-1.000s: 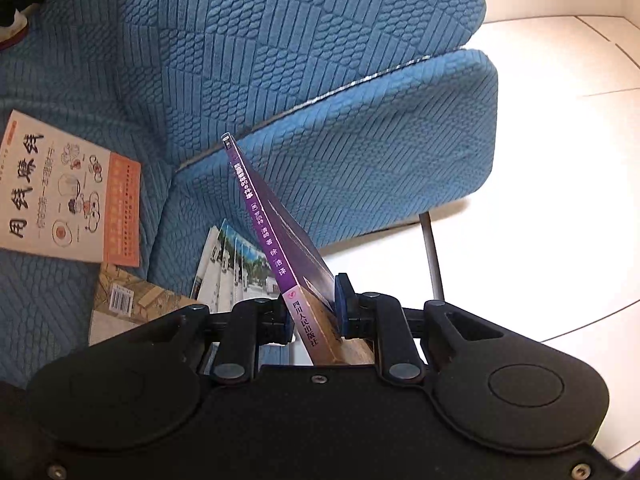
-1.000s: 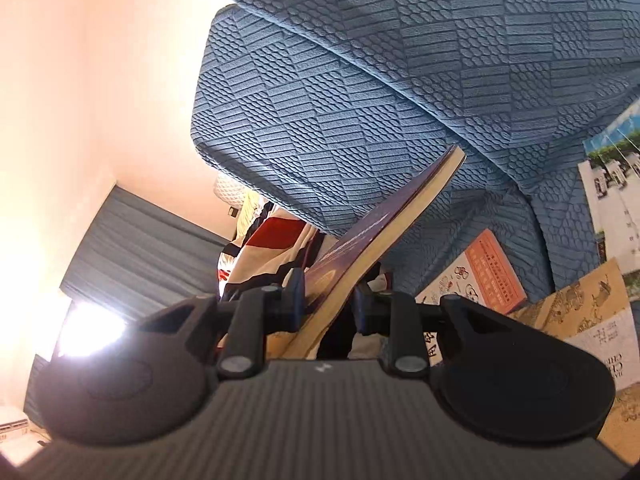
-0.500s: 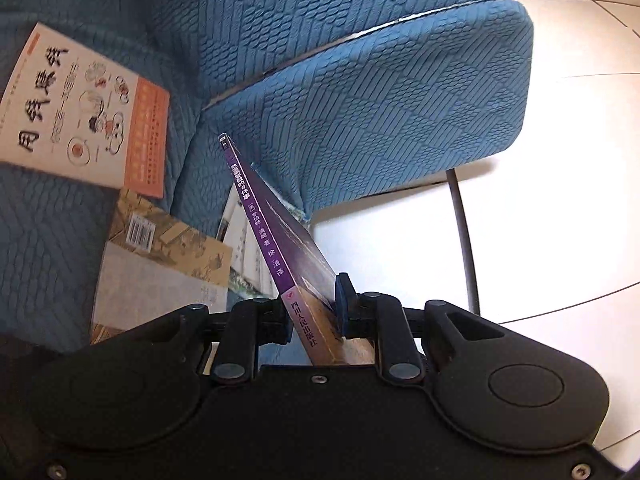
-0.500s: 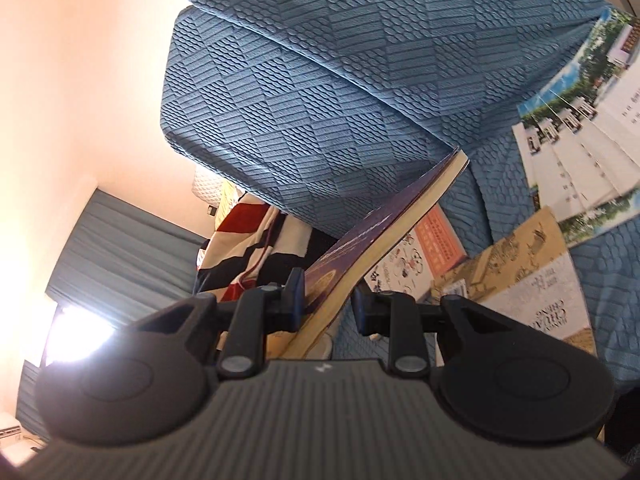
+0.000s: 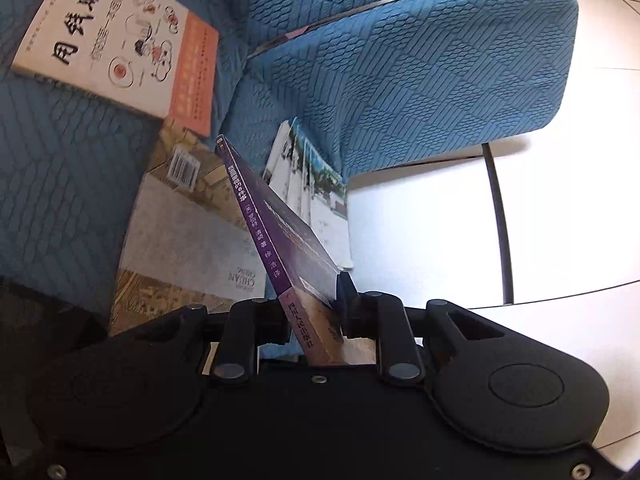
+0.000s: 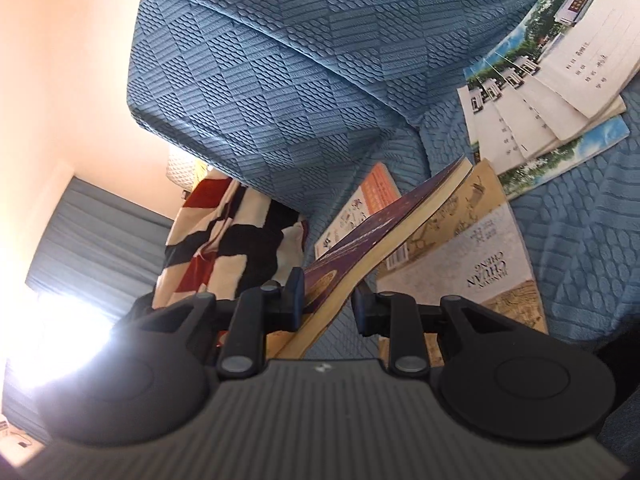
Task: Organize objects
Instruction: 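Carry the purple book over the gold book with the left tool, then lay the purple book flat on the gold book and open the left tool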
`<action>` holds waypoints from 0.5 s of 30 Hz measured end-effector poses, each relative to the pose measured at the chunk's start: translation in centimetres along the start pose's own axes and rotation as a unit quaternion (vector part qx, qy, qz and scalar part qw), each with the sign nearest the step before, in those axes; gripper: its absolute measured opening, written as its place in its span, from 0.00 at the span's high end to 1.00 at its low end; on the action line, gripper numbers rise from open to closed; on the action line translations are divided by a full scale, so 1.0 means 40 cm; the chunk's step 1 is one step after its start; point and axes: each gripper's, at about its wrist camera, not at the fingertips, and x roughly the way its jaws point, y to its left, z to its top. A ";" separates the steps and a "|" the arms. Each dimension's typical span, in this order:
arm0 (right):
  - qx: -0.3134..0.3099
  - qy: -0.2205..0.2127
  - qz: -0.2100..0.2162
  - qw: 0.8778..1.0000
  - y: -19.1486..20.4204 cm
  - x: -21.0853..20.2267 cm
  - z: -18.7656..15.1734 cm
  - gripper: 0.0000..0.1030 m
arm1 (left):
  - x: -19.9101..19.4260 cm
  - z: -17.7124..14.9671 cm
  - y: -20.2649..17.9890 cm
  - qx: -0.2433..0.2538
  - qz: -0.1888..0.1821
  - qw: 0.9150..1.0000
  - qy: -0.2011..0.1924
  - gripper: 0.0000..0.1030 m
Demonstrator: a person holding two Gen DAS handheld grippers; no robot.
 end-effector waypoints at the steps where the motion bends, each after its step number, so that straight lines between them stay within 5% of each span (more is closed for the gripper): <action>1: 0.003 0.004 0.000 1.000 -0.009 0.001 -0.003 0.73 | 0.004 -0.004 0.006 0.001 0.004 1.000 0.002 0.79; 15: 0.043 0.056 -0.018 0.997 -0.082 0.039 -0.024 0.69 | 0.022 -0.050 0.066 0.002 0.021 1.000 0.019 0.77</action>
